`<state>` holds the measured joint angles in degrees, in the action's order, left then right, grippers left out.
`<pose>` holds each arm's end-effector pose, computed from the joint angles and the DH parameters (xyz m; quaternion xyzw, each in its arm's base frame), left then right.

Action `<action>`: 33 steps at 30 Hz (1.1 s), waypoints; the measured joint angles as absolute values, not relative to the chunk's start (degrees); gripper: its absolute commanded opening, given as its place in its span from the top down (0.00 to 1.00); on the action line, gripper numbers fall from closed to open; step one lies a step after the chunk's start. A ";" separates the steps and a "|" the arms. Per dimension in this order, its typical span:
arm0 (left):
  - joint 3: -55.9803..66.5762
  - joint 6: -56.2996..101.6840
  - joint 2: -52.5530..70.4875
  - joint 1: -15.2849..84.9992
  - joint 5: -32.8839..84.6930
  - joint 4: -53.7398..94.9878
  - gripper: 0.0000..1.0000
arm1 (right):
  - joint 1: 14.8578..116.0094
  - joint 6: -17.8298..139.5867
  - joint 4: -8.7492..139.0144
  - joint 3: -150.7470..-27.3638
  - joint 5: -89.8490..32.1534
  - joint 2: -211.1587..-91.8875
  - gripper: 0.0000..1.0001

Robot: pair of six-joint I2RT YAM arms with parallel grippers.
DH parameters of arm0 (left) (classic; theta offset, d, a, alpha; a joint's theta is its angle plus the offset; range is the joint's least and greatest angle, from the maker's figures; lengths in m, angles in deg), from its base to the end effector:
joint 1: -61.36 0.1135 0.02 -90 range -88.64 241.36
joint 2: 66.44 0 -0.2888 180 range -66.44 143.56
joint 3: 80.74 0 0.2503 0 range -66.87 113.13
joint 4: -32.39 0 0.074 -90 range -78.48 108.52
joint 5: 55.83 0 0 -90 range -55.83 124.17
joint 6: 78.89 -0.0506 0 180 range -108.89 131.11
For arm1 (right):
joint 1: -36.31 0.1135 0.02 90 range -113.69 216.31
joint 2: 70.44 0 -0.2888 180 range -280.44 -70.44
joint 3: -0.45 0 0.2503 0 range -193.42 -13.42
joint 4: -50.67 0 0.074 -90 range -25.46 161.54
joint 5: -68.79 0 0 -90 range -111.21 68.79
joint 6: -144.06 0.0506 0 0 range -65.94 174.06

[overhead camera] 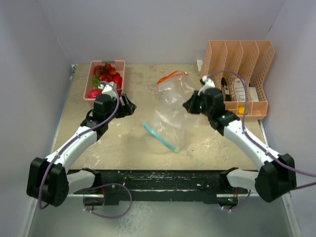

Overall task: Open the zip-top bag and remove the fake food
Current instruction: Place the fake fruit in the bin, then place the zipper food storage bag at the center of the board.

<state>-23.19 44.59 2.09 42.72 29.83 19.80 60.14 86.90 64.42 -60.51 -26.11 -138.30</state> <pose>0.2585 -0.0912 0.2848 -0.0874 0.8317 -0.2689 0.4778 0.2508 0.1155 0.3071 0.0403 0.8210 0.3007 0.4836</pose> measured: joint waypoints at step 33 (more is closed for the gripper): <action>-29.40 44.54 -11.50 42.96 32.43 8.52 0.24 | 48.93 70.42 68.72 -89.89 -20.96 -156.11 0.01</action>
<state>-29.40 44.54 -11.50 42.96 32.43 8.52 48.93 70.42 68.72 -89.89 -20.96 -156.11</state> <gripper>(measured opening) 0.759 0.994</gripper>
